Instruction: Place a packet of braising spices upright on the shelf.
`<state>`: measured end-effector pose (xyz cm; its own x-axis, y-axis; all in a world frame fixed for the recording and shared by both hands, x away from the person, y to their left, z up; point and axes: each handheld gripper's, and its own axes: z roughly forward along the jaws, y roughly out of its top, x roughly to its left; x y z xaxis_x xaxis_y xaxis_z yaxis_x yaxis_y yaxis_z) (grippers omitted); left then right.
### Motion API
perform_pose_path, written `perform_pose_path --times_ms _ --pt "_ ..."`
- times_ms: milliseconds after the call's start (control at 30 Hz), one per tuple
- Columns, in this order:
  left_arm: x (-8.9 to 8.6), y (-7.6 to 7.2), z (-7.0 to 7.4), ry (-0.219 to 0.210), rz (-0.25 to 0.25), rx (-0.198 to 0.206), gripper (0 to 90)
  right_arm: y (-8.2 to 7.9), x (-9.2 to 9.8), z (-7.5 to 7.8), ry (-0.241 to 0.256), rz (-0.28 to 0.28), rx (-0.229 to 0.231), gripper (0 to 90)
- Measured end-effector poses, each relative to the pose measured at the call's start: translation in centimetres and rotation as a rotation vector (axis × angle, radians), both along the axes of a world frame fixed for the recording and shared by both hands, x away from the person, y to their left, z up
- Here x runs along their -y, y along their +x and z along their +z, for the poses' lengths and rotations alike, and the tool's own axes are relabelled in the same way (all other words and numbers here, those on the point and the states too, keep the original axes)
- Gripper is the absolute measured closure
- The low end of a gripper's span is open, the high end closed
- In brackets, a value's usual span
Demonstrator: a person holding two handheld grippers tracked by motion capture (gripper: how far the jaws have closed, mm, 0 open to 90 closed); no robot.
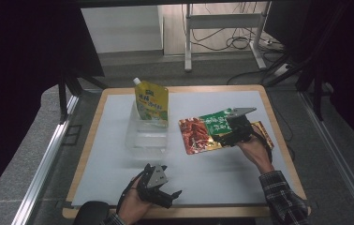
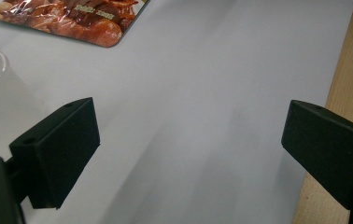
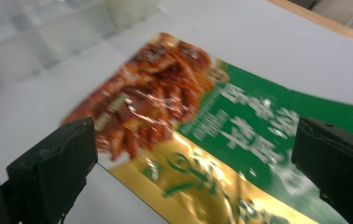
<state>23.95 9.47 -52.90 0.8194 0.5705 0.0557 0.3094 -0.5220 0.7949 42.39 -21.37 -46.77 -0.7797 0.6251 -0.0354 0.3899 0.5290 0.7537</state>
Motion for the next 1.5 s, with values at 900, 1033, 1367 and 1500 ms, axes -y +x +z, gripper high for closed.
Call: perform_pose_path --times_ms 900,1033,1367,1500 --pt "0.2 -0.1 -0.1 0.014 -0.013 -0.002 4.1 2.5 5.1 -4.6 -0.04 -0.144 -0.14 0.5" --pt "0.2 -0.1 -0.1 0.017 -0.017 -0.002 4.1 2.7 5.3 -5.0 -0.048 -0.155 -0.159 0.5" --pt "0.3 -0.1 -0.1 0.02 -0.023 -0.002 4.1 2.8 5.5 -5.3 -0.041 -0.163 -0.179 0.5" --pt "0.3 -0.1 -0.2 0.02 -0.025 -0.002 4.1 2.8 5.5 -5.3 -0.02 -0.153 -0.195 0.6"
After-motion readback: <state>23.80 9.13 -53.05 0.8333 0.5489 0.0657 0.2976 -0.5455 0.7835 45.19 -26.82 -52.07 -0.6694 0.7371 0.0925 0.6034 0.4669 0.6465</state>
